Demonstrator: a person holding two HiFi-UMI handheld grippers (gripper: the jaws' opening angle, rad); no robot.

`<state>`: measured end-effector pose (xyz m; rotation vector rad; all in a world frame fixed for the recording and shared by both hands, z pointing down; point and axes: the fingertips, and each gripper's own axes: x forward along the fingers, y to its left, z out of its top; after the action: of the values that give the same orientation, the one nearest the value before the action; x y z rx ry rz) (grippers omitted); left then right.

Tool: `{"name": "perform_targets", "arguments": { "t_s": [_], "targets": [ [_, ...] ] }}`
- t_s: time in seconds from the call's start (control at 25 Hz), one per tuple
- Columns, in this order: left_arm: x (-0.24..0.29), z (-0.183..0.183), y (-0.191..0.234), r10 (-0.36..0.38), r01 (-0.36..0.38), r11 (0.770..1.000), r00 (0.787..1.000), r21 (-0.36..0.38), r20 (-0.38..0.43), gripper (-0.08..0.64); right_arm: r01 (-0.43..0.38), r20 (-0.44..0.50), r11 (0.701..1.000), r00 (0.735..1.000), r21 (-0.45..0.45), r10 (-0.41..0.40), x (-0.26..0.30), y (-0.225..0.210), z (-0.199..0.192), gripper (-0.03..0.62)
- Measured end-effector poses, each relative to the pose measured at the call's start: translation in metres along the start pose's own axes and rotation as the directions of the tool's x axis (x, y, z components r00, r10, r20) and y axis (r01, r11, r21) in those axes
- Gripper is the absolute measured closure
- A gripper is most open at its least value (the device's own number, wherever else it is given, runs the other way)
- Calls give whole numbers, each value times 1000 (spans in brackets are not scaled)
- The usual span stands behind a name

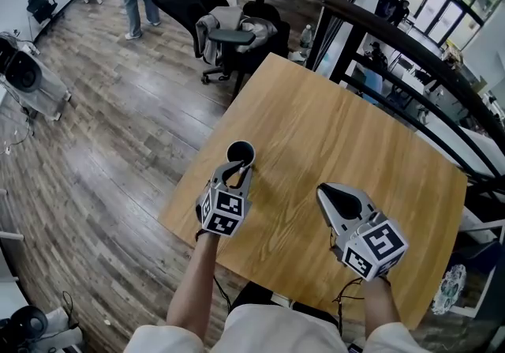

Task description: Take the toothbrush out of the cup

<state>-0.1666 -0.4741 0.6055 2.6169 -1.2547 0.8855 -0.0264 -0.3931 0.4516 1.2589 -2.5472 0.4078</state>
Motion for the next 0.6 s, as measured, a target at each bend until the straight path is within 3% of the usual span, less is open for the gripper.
{"name": "perform_targets", "arguments": {
  "t_s": [0.6],
  "targets": [
    [-5,12,8,35,-35,999,999,-6,11,477,-1,1,1000,1000,12,1,-4,-7,-5,552]
  ]
}}
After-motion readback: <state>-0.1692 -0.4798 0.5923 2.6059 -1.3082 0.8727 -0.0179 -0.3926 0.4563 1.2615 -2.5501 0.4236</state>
